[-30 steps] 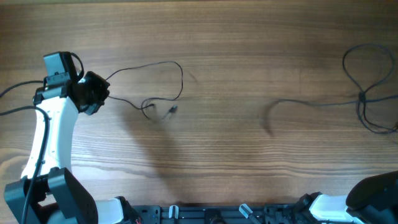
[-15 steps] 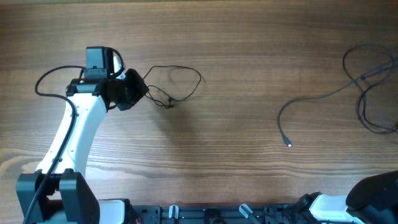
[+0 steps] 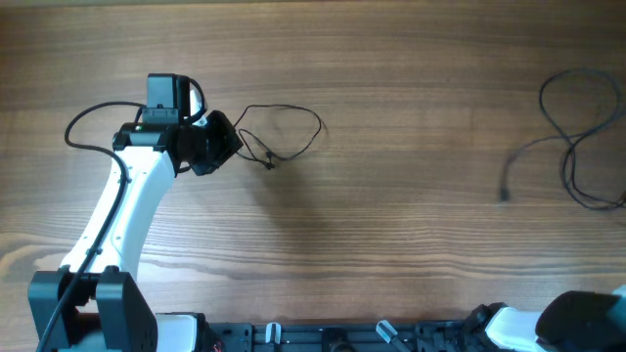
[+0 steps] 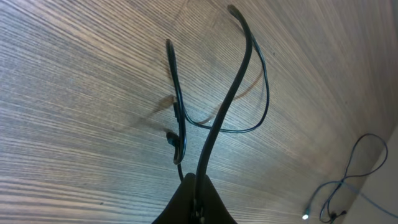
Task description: Untangle cables
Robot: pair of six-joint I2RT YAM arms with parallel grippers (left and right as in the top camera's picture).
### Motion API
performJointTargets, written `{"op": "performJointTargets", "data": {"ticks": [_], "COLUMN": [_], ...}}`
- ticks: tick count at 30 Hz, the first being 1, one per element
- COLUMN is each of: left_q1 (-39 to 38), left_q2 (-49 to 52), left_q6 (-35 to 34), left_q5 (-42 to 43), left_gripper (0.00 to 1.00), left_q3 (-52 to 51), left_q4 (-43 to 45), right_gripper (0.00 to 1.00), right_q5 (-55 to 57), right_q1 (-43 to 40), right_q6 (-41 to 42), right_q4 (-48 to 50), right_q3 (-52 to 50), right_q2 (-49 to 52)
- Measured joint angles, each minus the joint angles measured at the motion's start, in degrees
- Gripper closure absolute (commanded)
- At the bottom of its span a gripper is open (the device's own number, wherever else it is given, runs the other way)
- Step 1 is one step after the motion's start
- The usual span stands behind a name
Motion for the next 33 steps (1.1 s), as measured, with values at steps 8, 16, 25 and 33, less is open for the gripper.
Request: {"op": "performJointTargets", "data": {"ticks": [8,16,25,33], "left_q1": [0.0,0.0,0.0,0.0], "left_q2": [0.0,0.0,0.0,0.0], "left_q6": [0.0,0.0,0.02,0.0], "left_q5": [-0.02,-0.02,-0.02,-0.02], "left_gripper": [0.96,0.96,0.96,0.96], "left_q3": [0.0,0.0,0.0,0.0], "left_q4": [-0.44,-0.46,-1.07,-1.09], "right_gripper": [0.96,0.96,0.96,0.86], "right_q5": [3.19,3.74,3.26,1.36], "right_q1": [0.09,6.67,9.09,9.09], "right_q6": [-1.99,-11.23,-11.82,-12.24], "right_q4": [1.18,-17.16,-33.05,-35.23], "right_q3": [4.0,4.2,1.29,0.2], "right_q2": [-0.85,-0.13,12.41,20.2]}}
